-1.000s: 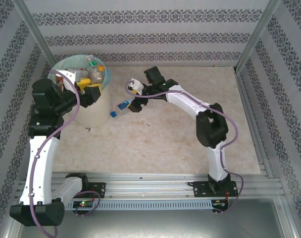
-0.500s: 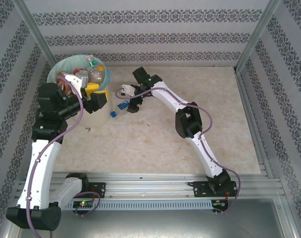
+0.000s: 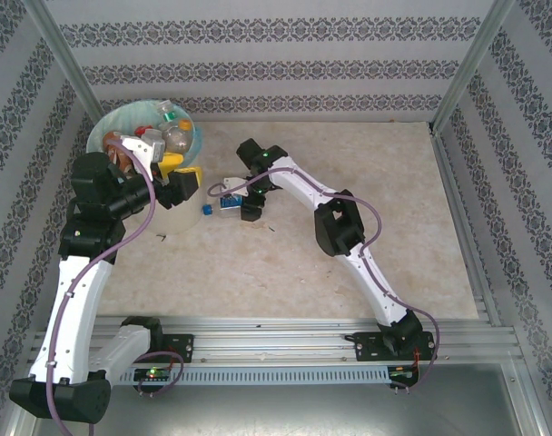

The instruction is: Put the plastic bottles in the bin

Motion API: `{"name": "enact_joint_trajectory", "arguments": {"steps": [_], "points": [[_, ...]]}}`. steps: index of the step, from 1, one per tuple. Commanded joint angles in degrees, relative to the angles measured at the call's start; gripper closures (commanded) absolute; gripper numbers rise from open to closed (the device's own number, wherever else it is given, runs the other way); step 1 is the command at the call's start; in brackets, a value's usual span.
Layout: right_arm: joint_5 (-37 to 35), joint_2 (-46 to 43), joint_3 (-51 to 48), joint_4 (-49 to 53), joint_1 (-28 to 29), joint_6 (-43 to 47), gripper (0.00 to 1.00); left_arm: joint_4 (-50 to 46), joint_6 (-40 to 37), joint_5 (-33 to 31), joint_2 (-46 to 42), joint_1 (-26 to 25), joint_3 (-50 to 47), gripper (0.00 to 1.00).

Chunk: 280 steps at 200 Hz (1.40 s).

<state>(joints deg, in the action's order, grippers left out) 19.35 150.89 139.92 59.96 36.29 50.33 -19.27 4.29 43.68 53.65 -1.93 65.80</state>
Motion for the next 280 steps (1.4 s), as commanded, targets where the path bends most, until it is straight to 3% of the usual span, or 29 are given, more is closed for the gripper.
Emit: {"name": "enact_joint_trajectory", "arguments": {"steps": [1, 35, 53, 108, 145, 186, 222, 280], "points": [[-1.8, -4.7, -2.7, 2.4, 1.3, 0.4, 0.31, -0.7, -1.4, -0.5, -0.8, -0.8, 0.8, 0.34], [-4.6, -6.7, -4.2, 3.0, 1.9, -1.2, 0.49, -1.3, -1.3, -2.9, -0.6, -0.8, 2.0, 0.34], [-4.4, -10.1, -8.1, 1.8, 1.9, -2.0, 0.53, -0.3, -0.9, -5.0, -0.5, -0.8, 2.4, 0.33], [-1.1, -27.2, -30.4, -6.0, 0.9, -8.5, 0.54, 7.1, 3.5, -9.1, 0.8, -0.8, 3.0, 0.31], [5.0, -42.7, -47.9, -13.9, -2.4, -16.9, 0.55, 14.3, 10.3, -3.7, 5.3, -0.9, 4.1, 0.31], [14.2, -58.4, -60.4, -22.8, -6.6, -25.6, 0.55, 24.5, 20.1, 3.1, 12.5, -2.0, 6.5, 0.31], [22.6, -67.5, -65.8, -35.9, -7.2, -33.1, 0.54, 24.3, 19.8, 6.1, 17.6, -8.1, 9.6, 0.31], [23.8, -69.5, -64.4, -41.8, -7.3, -38.1, 0.54, 22.3, 19.4, 5.3, 19.0, -11.0, 10.9, 0.32]]}}
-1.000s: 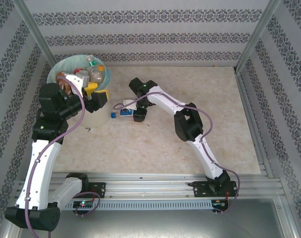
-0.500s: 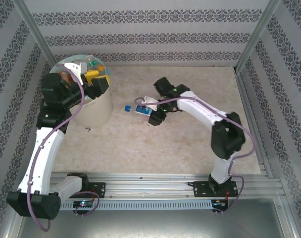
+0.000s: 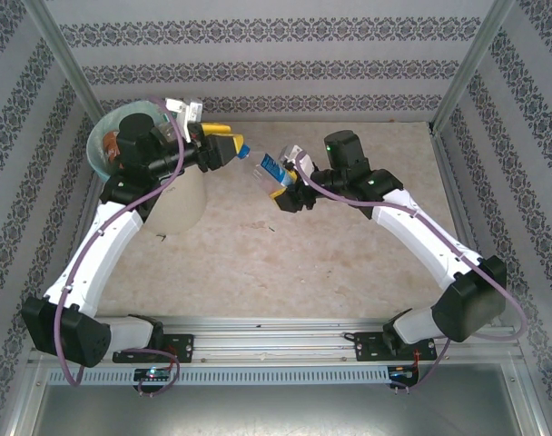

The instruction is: Put the plastic bottles in the bin

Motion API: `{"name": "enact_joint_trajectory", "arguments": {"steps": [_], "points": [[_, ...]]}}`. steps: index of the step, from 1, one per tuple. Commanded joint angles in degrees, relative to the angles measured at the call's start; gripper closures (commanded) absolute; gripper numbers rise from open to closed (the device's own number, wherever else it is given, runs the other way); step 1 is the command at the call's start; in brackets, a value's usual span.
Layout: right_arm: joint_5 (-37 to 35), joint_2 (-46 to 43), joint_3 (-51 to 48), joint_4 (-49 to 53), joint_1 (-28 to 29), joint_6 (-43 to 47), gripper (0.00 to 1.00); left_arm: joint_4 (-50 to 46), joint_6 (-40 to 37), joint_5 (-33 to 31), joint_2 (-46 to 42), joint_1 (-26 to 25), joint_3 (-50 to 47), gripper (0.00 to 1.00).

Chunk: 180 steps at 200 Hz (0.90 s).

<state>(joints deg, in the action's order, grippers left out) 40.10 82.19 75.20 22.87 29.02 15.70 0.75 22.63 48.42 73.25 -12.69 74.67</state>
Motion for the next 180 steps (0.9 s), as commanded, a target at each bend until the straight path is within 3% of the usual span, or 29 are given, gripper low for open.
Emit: {"name": "enact_joint_trajectory", "arguments": {"steps": [1, 81, 114, 143, 180], "points": [[3.1, -0.9, 0.3, -4.8, 0.0, -3.6, 0.54, 2.2, 1.1, 0.5, -0.7, -0.2, 2.0, 0.32], [3.8, -2.7, -0.8, -10.7, 1.0, -7.4, 0.53, 10.1, 9.6, 10.4, 3.1, -1.6, 2.3, 0.42], [4.8, -2.1, -0.1, -10.0, 1.7, -6.5, 0.53, 10.4, 10.0, 9.8, 3.5, -1.9, 2.5, 0.56], [5.4, -1.1, 0.4, -9.0, 2.1, -6.0, 0.53, 9.9, 9.3, 8.5, 3.1, -1.9, 2.4, 0.57], [4.6, -0.9, 0.7, -9.1, 2.7, -5.9, 0.44, 7.5, 7.3, 5.8, 1.8, -1.8, 2.9, 0.84]]}}
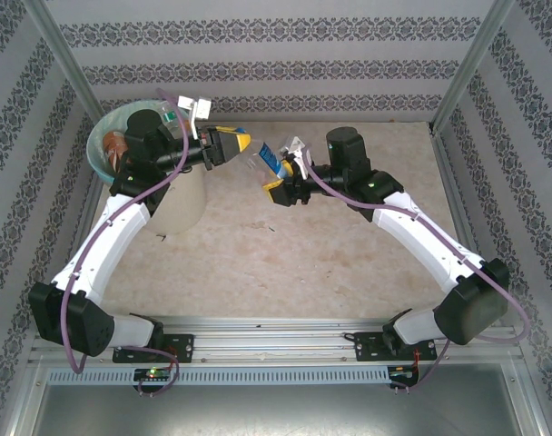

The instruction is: Put the plastic bottles in the bin

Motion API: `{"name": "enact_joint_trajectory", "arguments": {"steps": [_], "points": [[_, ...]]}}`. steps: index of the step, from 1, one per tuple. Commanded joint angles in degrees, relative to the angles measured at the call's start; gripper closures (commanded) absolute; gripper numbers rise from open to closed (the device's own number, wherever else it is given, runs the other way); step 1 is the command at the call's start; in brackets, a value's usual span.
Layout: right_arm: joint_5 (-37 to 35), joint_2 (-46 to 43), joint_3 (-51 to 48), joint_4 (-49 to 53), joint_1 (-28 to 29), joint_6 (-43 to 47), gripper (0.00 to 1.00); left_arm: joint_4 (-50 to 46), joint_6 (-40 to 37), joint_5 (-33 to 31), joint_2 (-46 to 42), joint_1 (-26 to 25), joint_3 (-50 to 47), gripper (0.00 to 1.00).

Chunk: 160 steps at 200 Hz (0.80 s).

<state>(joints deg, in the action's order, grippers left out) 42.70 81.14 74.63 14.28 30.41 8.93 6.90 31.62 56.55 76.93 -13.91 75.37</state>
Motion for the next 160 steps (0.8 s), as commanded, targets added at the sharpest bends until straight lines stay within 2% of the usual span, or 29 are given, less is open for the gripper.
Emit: {"name": "enact_joint_trajectory", "arguments": {"steps": [1, 14, 28, 33, 36, 69, 108, 128, 160], "points": [[1.9, 0.2, 1.3, -0.5, 1.3, 0.9, 0.44, 1.2, -1.9, -2.6, -1.9, -0.6, 2.2, 0.85], [0.7, 0.1, 1.7, -0.8, 1.9, 0.8, 0.31, -1.8, -4.0, -5.3, -3.1, -0.4, 3.1, 1.00], [-2.6, 0.0, 2.2, -1.3, 2.6, 0.3, 0.15, -6.3, -7.4, -10.3, -4.9, -0.3, 4.8, 1.00], [-3.9, 0.0, 2.5, -1.2, 2.8, 0.3, 0.04, -8.0, -8.7, -12.1, -5.6, -0.2, 5.6, 1.00], [-4.6, 0.0, 2.7, -1.3, 2.9, 0.1, 0.02, -8.9, -9.6, -13.3, -6.1, 0.0, 6.1, 1.00], [-12.9, 0.6, 4.4, -1.4, 3.9, 0.0, 0.02, -21.0, -19.2, -28.8, -11.0, 1.2, 12.8, 1.00], [-13.6, 2.5, 7.0, -0.1, 4.1, 2.0, 0.02, -39.0, -31.6, -53.7, -11.8, 2.0, 23.4, 1.00], [-13.7, 3.5, 8.4, 1.3, 4.7, 3.7, 0.02, -45.8, -36.7, -61.8, -11.0, 2.8, 27.3, 1.00], [-14.5, 4.9, 9.9, 3.4, 6.3, 6.3, 0.02, -53.9, -41.8, -69.0, -8.0, 5.8, 32.3, 1.00]]}}
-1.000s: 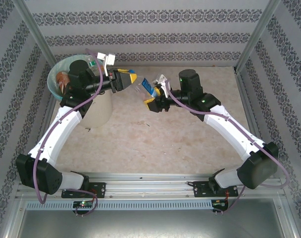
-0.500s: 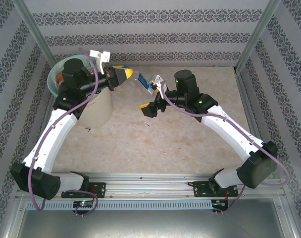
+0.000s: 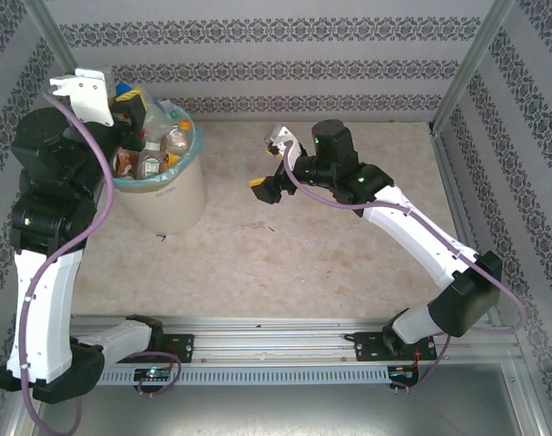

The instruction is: Put the plastic bottles in the bin

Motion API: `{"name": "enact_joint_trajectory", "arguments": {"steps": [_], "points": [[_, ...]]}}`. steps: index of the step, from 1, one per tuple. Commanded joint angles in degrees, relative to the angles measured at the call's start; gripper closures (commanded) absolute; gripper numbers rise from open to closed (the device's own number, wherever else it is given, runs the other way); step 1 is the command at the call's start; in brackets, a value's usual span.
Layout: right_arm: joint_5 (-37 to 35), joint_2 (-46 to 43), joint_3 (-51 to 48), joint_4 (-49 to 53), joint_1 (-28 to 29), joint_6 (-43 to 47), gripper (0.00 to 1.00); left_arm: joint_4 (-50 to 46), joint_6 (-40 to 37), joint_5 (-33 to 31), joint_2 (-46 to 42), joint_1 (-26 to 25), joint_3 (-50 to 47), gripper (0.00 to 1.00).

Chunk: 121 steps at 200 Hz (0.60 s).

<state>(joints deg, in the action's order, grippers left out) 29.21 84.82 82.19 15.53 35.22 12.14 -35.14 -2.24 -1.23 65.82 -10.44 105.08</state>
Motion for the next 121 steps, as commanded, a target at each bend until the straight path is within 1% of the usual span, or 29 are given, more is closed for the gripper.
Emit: {"name": "enact_joint_trajectory", "arguments": {"steps": [1, 11, 21, 45, 59, 77, 107, 121], "points": [[-1.1, 1.3, 2.4, 2.2, 1.5, 3.1, 0.02, -12.1, -8.0, -11.4, 3.2, 2.4, 2.8, 1.00], [-1.3, 1.6, 2.7, 2.9, 2.1, 3.7, 0.02, -13.8, -8.6, -12.0, 4.4, 4.1, 4.0, 1.00], [-1.5, 1.9, 2.9, 3.4, 2.6, 4.3, 0.02, -15.0, -8.3, -11.2, 5.3, 5.9, 5.0, 1.00], [-1.8, 2.8, 3.2, 3.0, 3.8, 4.6, 0.02, -16.6, -5.6, -5.1, 7.6, 11.0, 6.0, 1.00], [-1.7, 3.8, 4.6, 3.4, 4.7, 4.7, 0.02, -19.3, -4.4, -2.8, 10.0, 13.3, 7.5, 1.00], [-1.9, 5.2, 7.6, 5.5, 6.2, 5.7, 0.02, -22.7, -3.2, -1.9, 13.1, 14.9, 9.8, 1.00], [0.5, 6.9, 9.9, 9.6, 8.1, 8.6, 0.02, -26.1, -1.5, 4.4, 16.3, 17.8, 11.8, 1.00], [0.1, 7.4, 10.2, 10.5, 8.9, 9.3, 0.02, -29.0, -2.3, 5.0, 18.6, 17.9, 14.0, 1.00]]}}
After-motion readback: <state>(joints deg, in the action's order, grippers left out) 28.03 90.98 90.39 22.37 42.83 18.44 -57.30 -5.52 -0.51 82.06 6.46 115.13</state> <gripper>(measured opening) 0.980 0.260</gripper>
